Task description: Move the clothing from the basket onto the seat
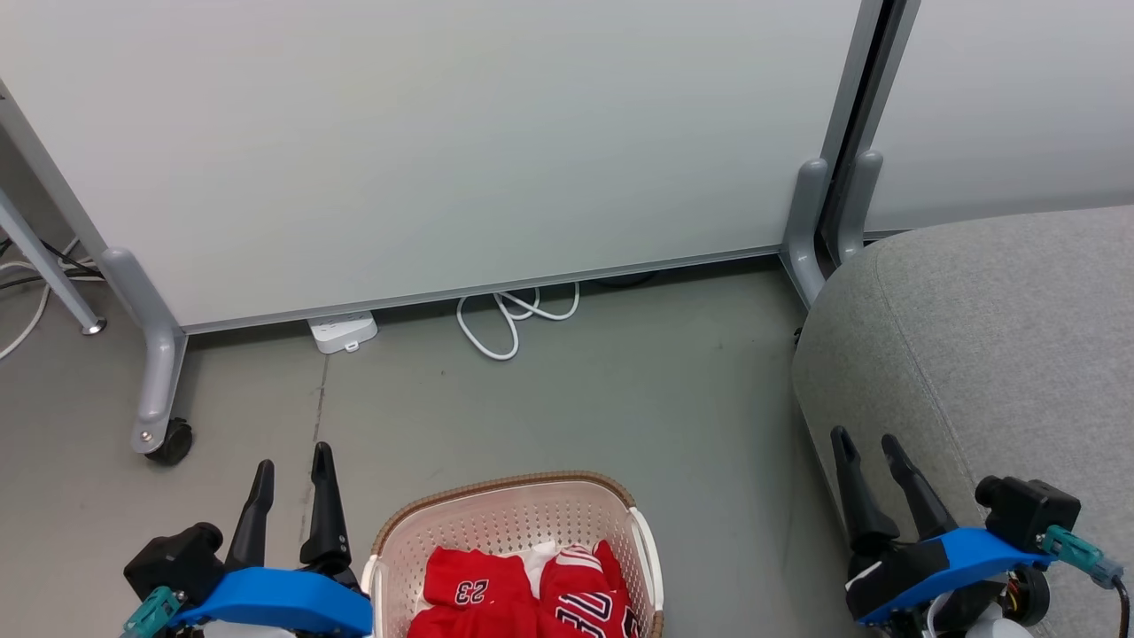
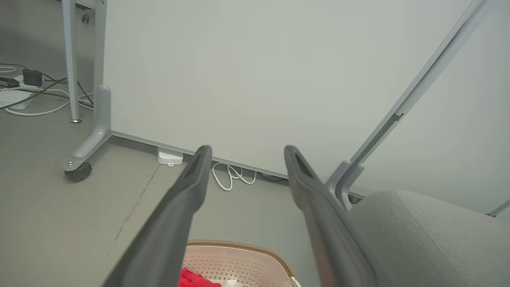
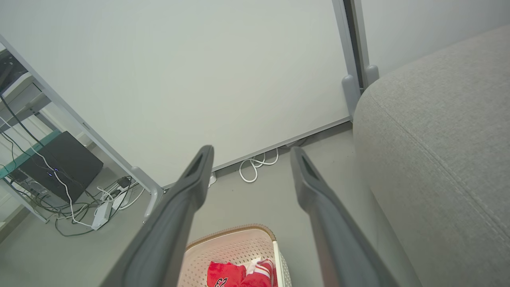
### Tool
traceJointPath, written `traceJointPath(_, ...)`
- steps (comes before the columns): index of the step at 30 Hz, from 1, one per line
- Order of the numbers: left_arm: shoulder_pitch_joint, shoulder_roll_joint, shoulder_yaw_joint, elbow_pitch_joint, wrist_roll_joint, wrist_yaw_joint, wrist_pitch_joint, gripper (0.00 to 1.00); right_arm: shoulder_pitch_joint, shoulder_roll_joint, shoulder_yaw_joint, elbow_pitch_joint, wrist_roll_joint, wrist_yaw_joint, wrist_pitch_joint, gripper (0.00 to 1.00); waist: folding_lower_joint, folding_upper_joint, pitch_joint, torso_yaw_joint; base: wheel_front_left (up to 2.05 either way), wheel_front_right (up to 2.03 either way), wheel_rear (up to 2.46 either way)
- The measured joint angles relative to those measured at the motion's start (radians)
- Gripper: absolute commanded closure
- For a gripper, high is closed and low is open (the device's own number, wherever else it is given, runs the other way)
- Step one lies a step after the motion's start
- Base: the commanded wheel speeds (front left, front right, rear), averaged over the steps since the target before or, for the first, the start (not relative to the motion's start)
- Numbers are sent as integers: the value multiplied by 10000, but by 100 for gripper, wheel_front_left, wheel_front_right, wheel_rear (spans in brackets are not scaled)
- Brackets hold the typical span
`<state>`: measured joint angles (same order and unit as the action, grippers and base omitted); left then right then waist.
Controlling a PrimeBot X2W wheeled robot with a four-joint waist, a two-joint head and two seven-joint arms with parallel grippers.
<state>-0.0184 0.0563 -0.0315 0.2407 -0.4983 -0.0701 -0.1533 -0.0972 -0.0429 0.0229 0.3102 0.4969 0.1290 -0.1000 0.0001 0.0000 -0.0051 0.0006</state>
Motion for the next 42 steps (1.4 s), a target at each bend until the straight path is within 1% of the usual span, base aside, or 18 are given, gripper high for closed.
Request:
traceJointPath(21,35,-35,-71,341,1532,0,-495,0,-24,-17,174,81,-2004,2,-230,0,0,0,-17,6,0,0,0)
traceJointPath(42,40,-54,-44,476,2692,-2,-890,0,-165,-35,341,198,-3528,6,-604,0,-1,0,-10,-33,0,0,0)
